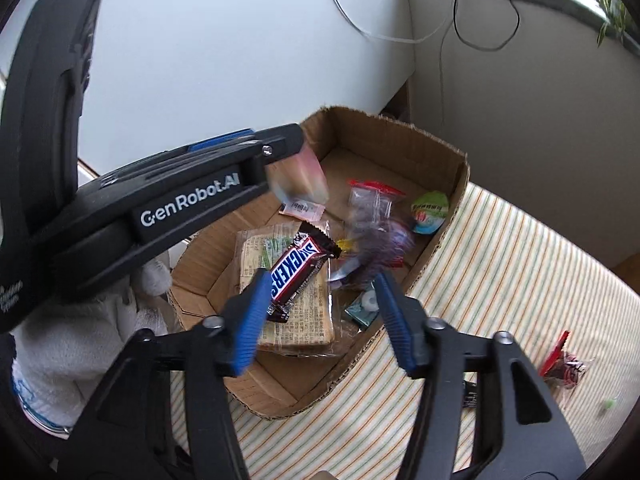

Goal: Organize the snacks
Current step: 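Open both tools to drop the Snickers bar and egg candy into the box, then move both open tools back over the remaining snacks on the bedspread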

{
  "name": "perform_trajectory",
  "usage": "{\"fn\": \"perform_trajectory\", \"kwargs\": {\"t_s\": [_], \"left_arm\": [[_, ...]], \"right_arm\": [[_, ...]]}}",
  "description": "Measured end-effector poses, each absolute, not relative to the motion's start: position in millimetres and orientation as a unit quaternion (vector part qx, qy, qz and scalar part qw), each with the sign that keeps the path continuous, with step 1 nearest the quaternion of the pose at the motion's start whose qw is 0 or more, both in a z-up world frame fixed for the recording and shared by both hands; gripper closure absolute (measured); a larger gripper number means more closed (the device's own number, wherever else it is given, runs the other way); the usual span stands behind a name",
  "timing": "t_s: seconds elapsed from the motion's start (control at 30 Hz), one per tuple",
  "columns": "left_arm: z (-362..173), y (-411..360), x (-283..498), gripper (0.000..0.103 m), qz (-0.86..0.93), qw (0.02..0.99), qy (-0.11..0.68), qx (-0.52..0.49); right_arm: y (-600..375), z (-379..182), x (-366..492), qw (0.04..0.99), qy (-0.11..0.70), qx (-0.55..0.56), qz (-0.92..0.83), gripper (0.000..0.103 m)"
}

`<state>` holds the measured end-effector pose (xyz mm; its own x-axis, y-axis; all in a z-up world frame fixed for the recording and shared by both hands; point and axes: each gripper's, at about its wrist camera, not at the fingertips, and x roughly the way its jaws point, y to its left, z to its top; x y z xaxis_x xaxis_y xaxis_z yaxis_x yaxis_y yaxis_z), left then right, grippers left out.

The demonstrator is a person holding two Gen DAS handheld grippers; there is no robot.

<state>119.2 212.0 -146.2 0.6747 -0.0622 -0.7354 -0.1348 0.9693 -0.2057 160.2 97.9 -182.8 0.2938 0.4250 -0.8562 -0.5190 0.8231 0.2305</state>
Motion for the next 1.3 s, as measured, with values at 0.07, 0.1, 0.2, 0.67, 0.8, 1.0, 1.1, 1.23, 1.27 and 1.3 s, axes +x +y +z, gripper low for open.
{"fn": "perform_trajectory", "kwargs": {"t_s": [0.07,0.1,0.2,0.67,0.8,1.0,1.1,1.23,1.27,1.3], "left_arm": [[-143.8,212.1,118.0,0.056,0.022,0.909,0.399,-0.12],[-142.5,211.7,117.4,0.056,0.022,0.91,0.398,-0.118],[-139.1,210.4,115.3,0.056,0.022,0.911,0.394,-0.117],[-115.4,189.4,95.1,0.056,0.01,0.922,0.371,-0.112],[-112.2,174.2,84.3,0.055,-0.007,0.923,0.368,-0.113],[-117.4,145.7,74.4,0.055,-0.036,0.917,0.38,-0.118],[-120.6,129.7,69.2,0.055,-0.051,0.914,0.386,-0.115],[-129.9,103.6,64.8,0.055,-0.088,0.906,0.402,-0.1],[-133.8,96.4,64.7,0.055,-0.096,0.903,0.408,-0.093],[-138.1,89.2,64.3,0.055,-0.105,0.899,0.415,-0.09]], "right_arm": [[97.4,-179.7,158.2,0.804,0.514,-0.049,0.296,0.045],[97.2,-178.6,157.4,0.804,0.513,-0.05,0.297,0.045],[94.1,-173.3,152.7,0.807,0.508,-0.052,0.297,0.045],[43.0,-148.1,136.3,0.831,0.486,-0.03,0.27,0.045],[11.9,-141.0,129.6,0.842,0.478,-0.018,0.248,0.045],[-50.9,-139.1,122.5,0.859,0.473,0.001,0.197,0.045],[-89.3,-141.6,117.0,0.865,0.475,0.015,0.163,0.045],[-142.3,-150.9,106.3,0.867,0.484,0.036,0.114,0.045],[-151.4,-154.3,104.5,0.866,0.487,0.041,0.104,0.045],[-165.7,-159.6,101.7,0.865,0.491,0.047,0.089,0.045]]}}
